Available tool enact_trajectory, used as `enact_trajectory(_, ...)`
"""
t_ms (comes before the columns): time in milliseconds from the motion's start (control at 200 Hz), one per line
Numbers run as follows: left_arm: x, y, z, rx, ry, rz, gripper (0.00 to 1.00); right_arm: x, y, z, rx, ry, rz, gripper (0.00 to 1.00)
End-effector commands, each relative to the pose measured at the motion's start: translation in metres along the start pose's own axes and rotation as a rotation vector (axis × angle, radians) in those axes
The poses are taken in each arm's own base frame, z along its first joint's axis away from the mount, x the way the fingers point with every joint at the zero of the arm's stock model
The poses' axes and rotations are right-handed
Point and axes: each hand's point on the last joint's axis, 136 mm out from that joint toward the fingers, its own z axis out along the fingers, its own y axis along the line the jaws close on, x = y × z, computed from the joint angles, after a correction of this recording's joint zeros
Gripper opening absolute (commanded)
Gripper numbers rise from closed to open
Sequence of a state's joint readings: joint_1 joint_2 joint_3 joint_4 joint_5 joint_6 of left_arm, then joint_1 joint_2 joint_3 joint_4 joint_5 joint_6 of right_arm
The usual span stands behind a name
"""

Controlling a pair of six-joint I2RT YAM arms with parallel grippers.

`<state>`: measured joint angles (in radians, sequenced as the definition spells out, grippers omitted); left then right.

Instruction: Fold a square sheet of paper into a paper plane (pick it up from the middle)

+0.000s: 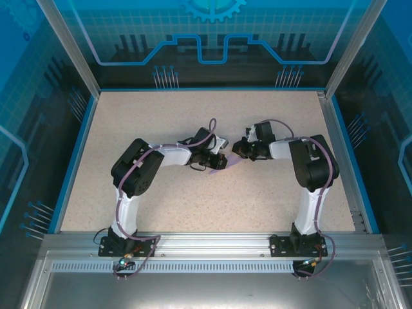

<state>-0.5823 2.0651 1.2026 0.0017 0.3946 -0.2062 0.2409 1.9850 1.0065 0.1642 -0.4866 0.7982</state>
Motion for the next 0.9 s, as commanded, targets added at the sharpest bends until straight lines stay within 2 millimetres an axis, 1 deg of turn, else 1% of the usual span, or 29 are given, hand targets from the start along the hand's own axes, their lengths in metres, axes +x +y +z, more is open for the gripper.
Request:
enact_trajectory(0,0.084,0.046,-0.005,-0.132,0.249,-0.137,0.08,-0.039,-0.047,-0.010,0.130,-0.133,0.061,0.08)
enact_trajectory(190,0.096,0.048,-0.008,-0.136,0.266,-0.151,0.08,-0.054,-0.053,-0.016,0.130,-0.162,0.082,0.08)
enact_trajectory(305,0.096,0.046,-0.009,-0.131,0.262,-0.150,0.08,-0.062,-0.055,-0.018,0.123,-0.174,0.090,0.08)
enact_trajectory(390,0.092,0.043,-0.011,-0.121,0.253,-0.152,0.08,-0.068,-0.056,-0.023,0.117,-0.188,0.095,0.08)
enact_trajectory(460,0.088,0.039,-0.011,-0.104,0.244,-0.156,0.09,-0.074,-0.051,-0.030,0.107,-0.203,0.080,0.08)
enact_trajectory(555,0.079,0.031,-0.011,-0.069,0.231,-0.162,0.10,-0.078,-0.034,-0.038,0.069,-0.201,0.037,0.09)
enact_trajectory(660,0.062,0.018,-0.012,-0.022,0.202,-0.165,0.12,-0.071,-0.019,-0.048,0.041,-0.191,0.002,0.11)
enact_trajectory(735,0.048,0.008,-0.015,0.011,0.174,-0.167,0.14,-0.064,-0.011,-0.057,0.026,-0.182,-0.017,0.13)
enact_trajectory(835,0.027,-0.007,-0.022,0.056,0.128,-0.159,0.17,-0.047,-0.004,-0.067,0.006,-0.147,-0.039,0.19)
enact_trajectory(890,0.017,-0.015,-0.027,0.069,0.104,-0.146,0.19,-0.033,-0.002,-0.070,0.003,-0.118,-0.047,0.22)
